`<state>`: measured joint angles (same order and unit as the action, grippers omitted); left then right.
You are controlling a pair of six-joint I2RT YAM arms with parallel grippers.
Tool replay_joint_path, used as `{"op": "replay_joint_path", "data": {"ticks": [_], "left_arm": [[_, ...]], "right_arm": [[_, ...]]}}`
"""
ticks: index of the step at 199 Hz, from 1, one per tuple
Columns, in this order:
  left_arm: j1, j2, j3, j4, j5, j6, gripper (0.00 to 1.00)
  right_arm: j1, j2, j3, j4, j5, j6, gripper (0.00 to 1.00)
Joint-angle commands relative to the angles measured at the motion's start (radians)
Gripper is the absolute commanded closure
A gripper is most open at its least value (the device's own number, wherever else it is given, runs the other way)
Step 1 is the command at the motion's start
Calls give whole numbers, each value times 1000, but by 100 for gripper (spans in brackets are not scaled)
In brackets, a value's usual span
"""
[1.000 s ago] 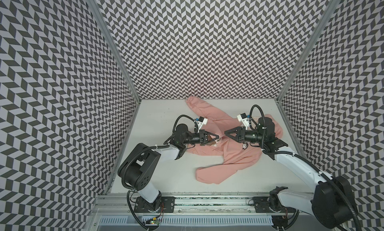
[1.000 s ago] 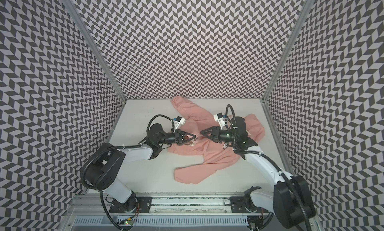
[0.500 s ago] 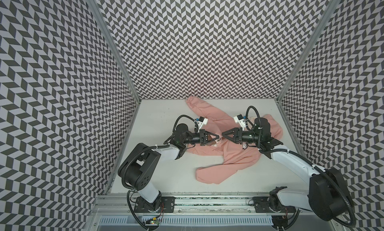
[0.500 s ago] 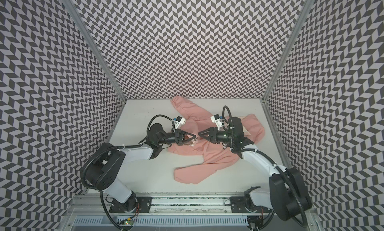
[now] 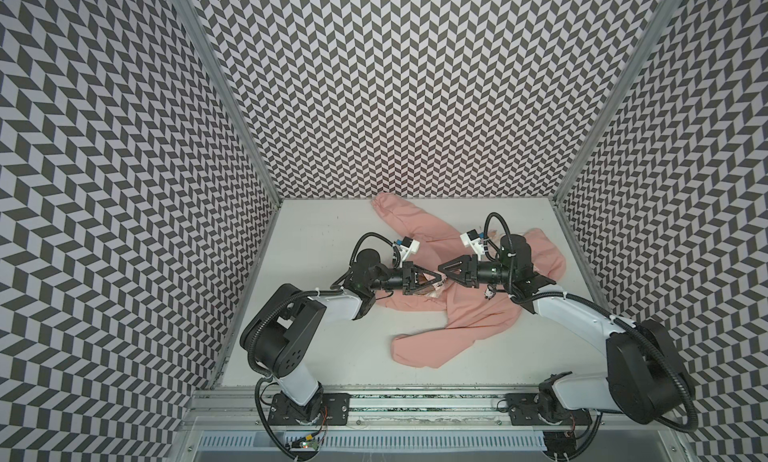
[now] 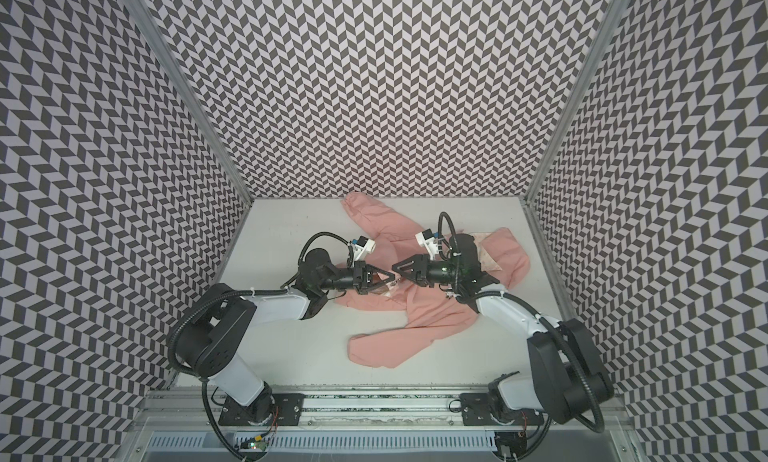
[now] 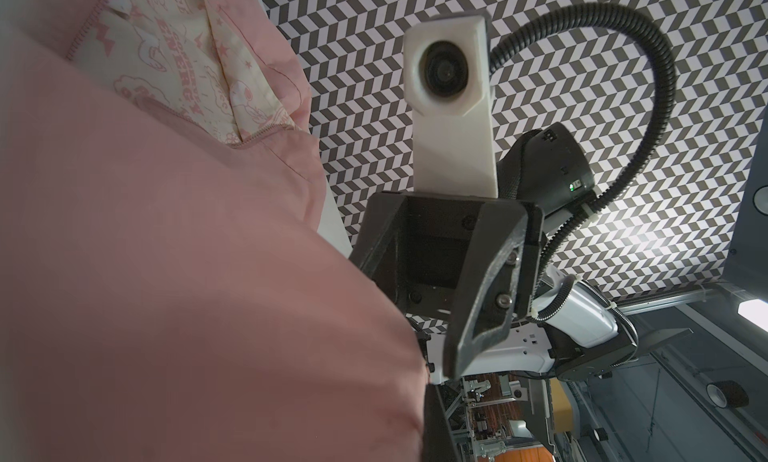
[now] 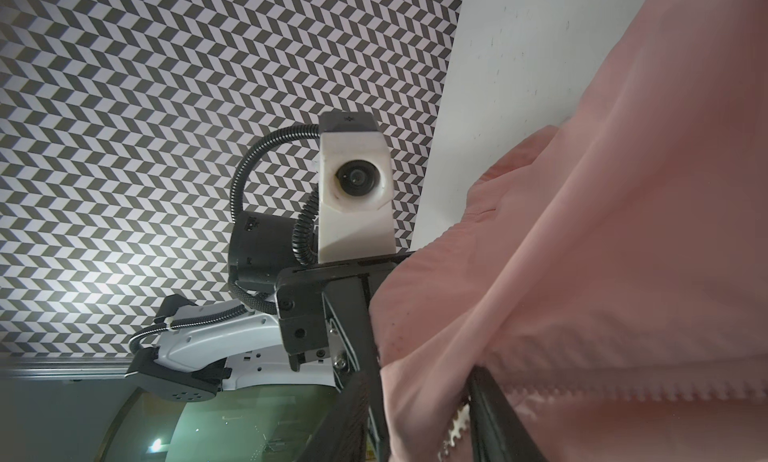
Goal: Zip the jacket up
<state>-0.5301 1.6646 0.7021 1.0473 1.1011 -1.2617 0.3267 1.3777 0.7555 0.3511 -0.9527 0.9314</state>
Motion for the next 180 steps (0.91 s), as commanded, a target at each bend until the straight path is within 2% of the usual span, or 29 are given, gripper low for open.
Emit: {"op": "replay_joint_path", "data": {"ticks": [1, 102, 180], "left_arm": [[-10, 13, 13, 66, 29, -25, 100], [-7, 44, -6, 108, 20, -41, 100], [-7, 38, 5, 138, 17, -67, 100]], "right_arm": [[8, 0, 44, 70, 0, 5, 59], [8, -35, 82, 9, 15, -3, 59], [24, -1, 110, -59, 30, -29, 59]]}}
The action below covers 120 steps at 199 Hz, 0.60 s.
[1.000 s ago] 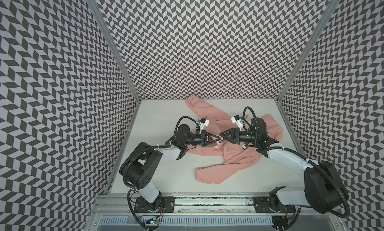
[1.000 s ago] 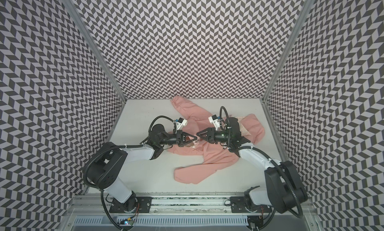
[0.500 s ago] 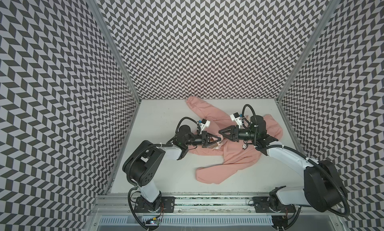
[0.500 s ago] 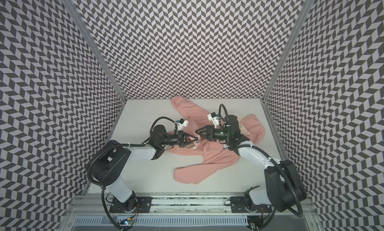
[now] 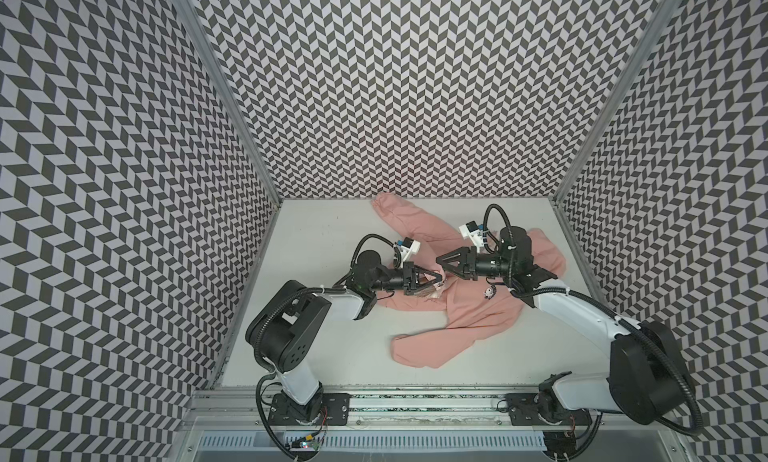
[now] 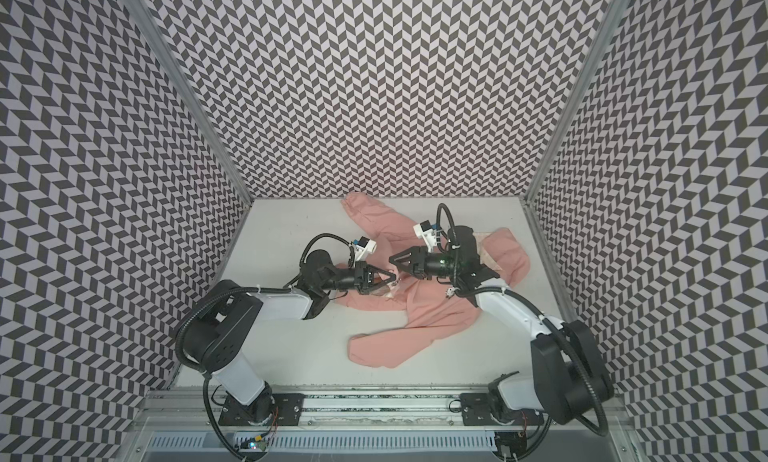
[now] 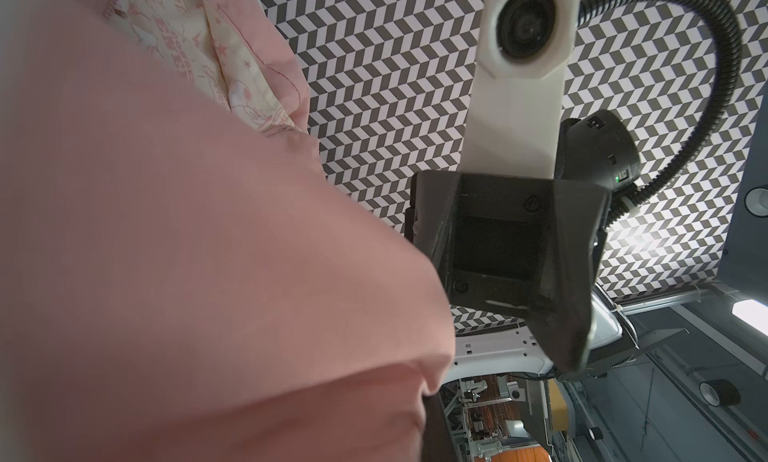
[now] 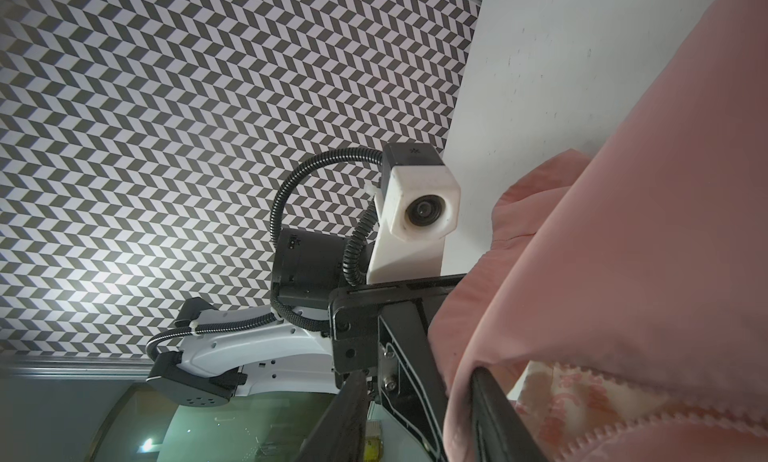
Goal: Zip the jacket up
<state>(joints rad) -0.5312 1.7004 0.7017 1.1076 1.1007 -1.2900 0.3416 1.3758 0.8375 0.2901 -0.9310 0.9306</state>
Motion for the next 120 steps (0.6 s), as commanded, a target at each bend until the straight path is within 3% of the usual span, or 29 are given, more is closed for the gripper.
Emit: {"op": "replay_joint_path", "data": {"ticks": [1, 39, 87, 120], "left_arm": [[-6, 2, 5, 81, 18, -39, 100], [-3, 13, 13, 196, 19, -132, 100], [0, -10, 13, 153, 21, -109, 100], [2, -10, 12, 153, 21, -112, 100]], "right_arm": [[9, 1, 29, -2, 9, -29, 59], [-7, -9, 13, -78, 11, -109, 58], [-58, -46, -18, -66, -31, -115, 56], [-85, -99, -45, -69, -46, -119, 49]]}}
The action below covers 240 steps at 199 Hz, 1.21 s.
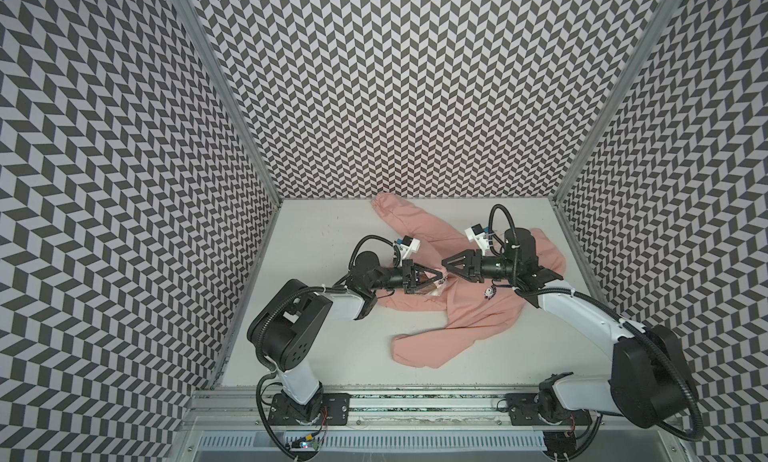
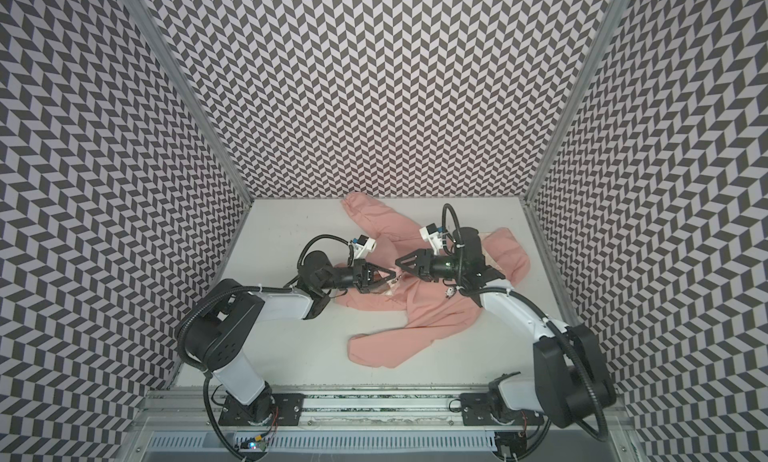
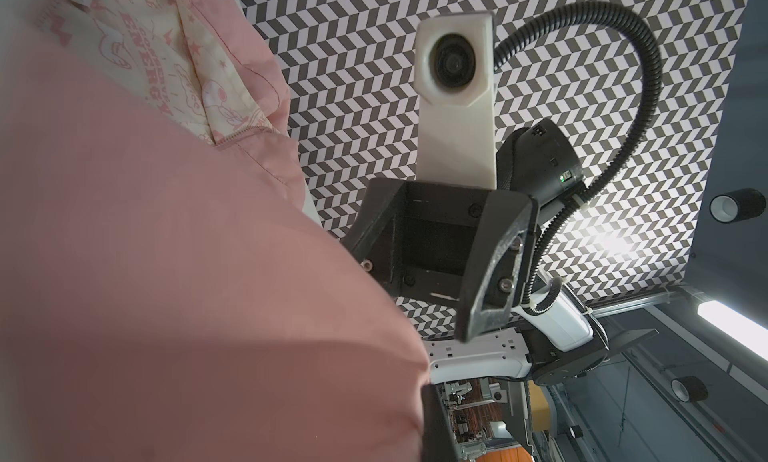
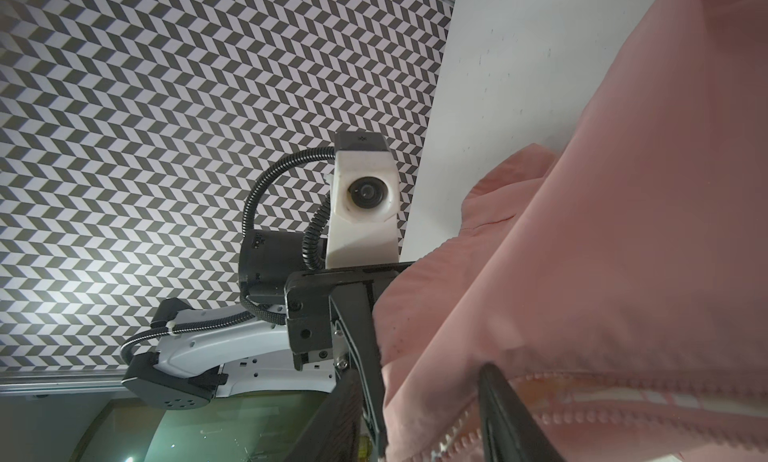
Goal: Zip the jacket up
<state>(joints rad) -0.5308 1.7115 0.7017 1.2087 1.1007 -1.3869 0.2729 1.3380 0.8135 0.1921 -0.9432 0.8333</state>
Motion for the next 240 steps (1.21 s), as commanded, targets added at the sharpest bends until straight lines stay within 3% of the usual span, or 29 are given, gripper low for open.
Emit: {"op": "replay_joint_path", "data": {"ticks": [1, 24, 88, 240], "left_arm": [[2, -21, 13, 52, 21, -15, 100], [2, -22, 12, 52, 21, -21, 100], [5, -25, 16, 52, 22, -44, 100], [0, -45, 20, 17, 33, -54, 100]], "right_arm": [[-17, -63, -22, 28, -34, -22, 49], [-21, -102, -43, -2, -39, -69, 46], [-11, -144, -83, 24, -101, -113, 58], [33, -68, -70, 85, -100, -126, 77]]}}
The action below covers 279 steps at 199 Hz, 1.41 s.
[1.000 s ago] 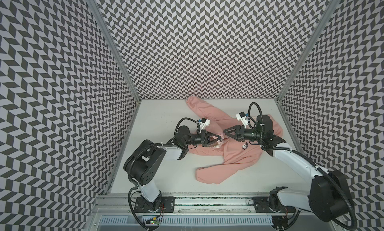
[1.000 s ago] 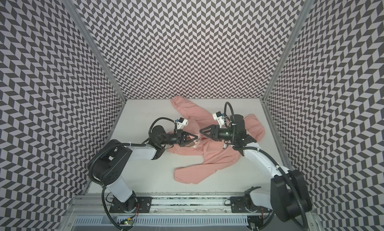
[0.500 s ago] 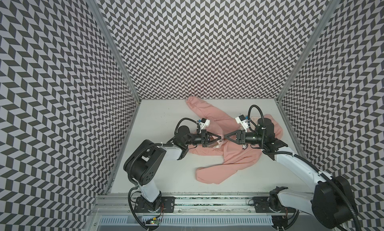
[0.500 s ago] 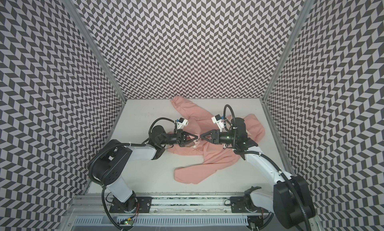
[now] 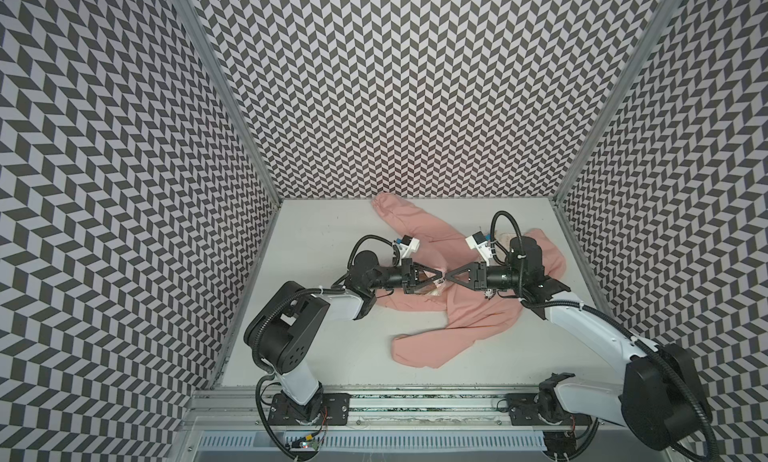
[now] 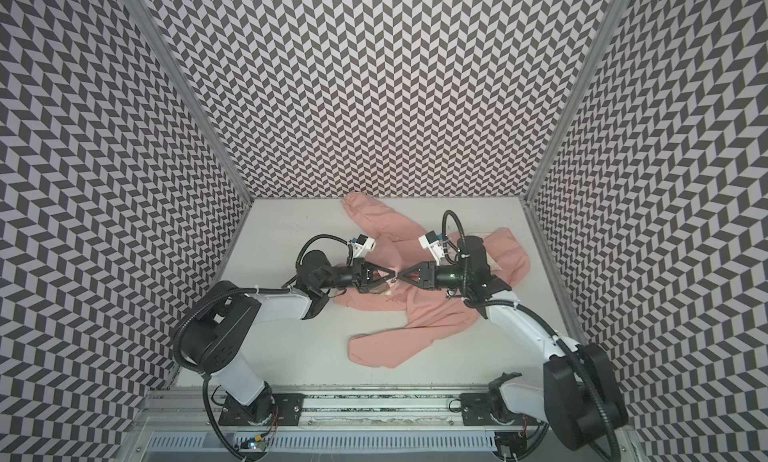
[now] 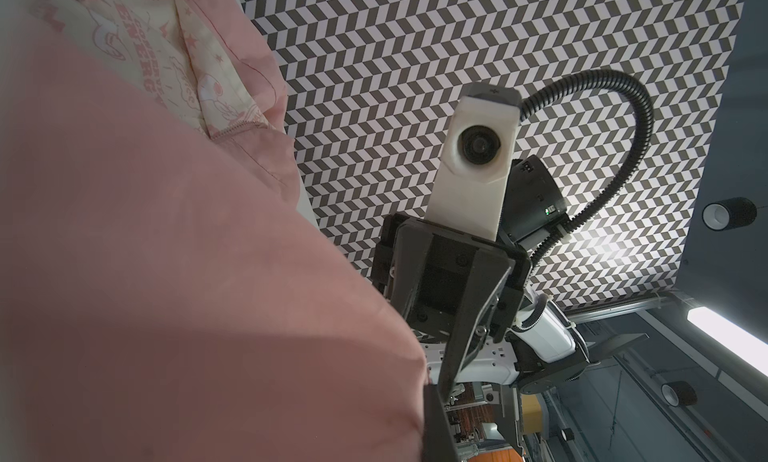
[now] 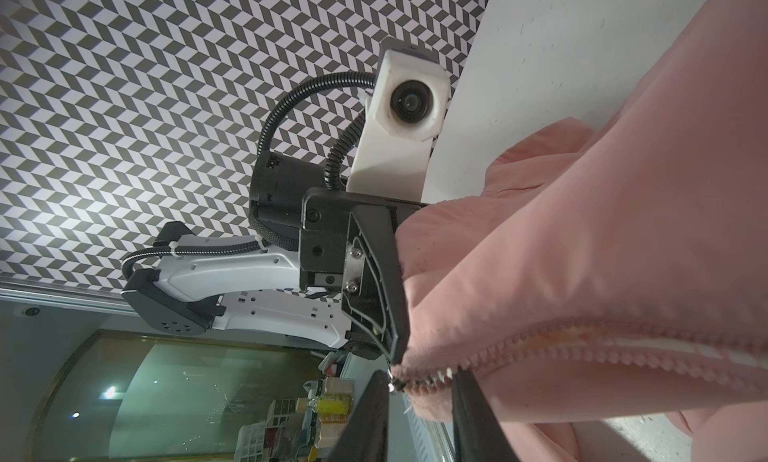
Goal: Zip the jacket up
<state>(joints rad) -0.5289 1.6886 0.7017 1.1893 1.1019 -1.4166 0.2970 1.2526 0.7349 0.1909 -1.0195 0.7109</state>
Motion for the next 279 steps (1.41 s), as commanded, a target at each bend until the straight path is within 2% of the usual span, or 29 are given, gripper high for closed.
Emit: {"op": "replay_joint_path", "data": {"ticks": [1, 73, 193, 239, 279], "left_arm": [[-2, -22, 20, 36, 32, -24, 100], [-8, -17, 24, 31, 32, -25, 100], [-10, -7, 32, 23, 23, -33, 100], [-10, 1, 36, 63, 15, -56, 70], [-10, 45, 51, 165, -2, -119, 68]], "right_arm": [[10, 18, 9, 89, -25, -3, 77], [24, 51, 21, 143, -46, 24, 82], [27, 36, 8, 139, -42, 34, 99], [28, 38, 2, 133, -37, 35, 100], [29, 44, -2, 133, -40, 40, 100]]}}
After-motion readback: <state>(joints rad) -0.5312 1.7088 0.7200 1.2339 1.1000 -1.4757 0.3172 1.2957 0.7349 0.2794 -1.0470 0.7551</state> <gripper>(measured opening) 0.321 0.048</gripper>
